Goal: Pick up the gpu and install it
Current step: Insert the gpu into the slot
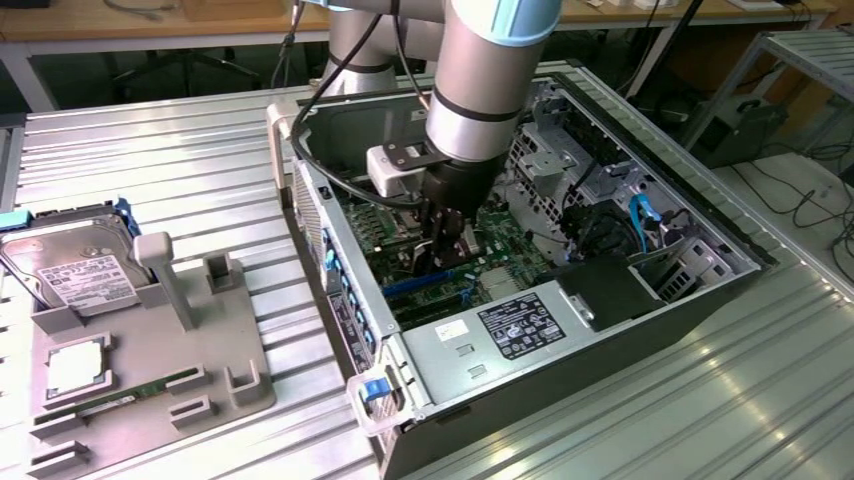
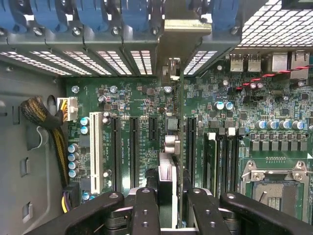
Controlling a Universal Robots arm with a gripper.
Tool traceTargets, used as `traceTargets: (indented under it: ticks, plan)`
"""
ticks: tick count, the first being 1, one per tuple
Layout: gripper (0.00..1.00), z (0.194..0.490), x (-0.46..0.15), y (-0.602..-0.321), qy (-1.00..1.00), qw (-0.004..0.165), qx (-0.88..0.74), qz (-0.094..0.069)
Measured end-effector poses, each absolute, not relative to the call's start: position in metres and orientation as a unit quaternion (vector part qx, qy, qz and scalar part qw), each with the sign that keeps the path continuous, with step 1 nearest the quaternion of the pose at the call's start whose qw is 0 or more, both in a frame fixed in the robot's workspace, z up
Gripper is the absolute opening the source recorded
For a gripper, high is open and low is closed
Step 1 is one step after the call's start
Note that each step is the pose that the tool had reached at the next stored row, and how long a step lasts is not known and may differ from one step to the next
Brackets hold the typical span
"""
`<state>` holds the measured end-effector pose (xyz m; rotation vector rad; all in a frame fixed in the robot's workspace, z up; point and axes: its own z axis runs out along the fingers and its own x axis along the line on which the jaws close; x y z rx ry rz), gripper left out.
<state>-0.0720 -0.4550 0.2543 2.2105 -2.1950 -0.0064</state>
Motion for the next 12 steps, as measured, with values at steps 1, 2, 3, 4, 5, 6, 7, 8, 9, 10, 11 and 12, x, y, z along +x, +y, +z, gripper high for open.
traceTargets:
  ticks: [1,2,3,4,5,6,7,8,9,10,11,12]
  plan:
    - [0.27,0.2543,-0.0721,-0.4550,-0.705,0.013,0.710,-0.002]
    - [0.27,0.2528,-0.0724,-0.4547,-0.704,0.012,0.710,-0.003]
    - [0.27,0.2522,-0.0724,-0.4545,-0.704,0.012,0.710,-0.004]
    - [0.27,0.2518,-0.0721,-0.4541,-0.705,0.011,0.710,-0.004]
    - [0.27,0.2513,-0.0718,-0.4539,-0.704,0.011,0.710,-0.005]
    - [0.27,0.2509,-0.0718,-0.4537,-0.705,0.010,0.710,-0.006]
    - [0.27,0.2505,-0.0717,-0.4536,-0.705,0.010,0.710,-0.006]
    - [0.27,0.2503,-0.0717,-0.4535,-0.704,0.010,0.710,-0.007]
    - [0.27,0.2501,-0.0722,-0.4534,-0.704,0.010,0.710,-0.007]
    - [0.27,0.2499,-0.0729,-0.4533,-0.704,0.009,0.710,-0.007]
    - [0.27,0.2497,-0.0738,-0.4533,-0.704,0.009,0.710,-0.007]
    - [0.27,0.2494,-0.0750,-0.4533,-0.704,0.009,0.710,-0.007]
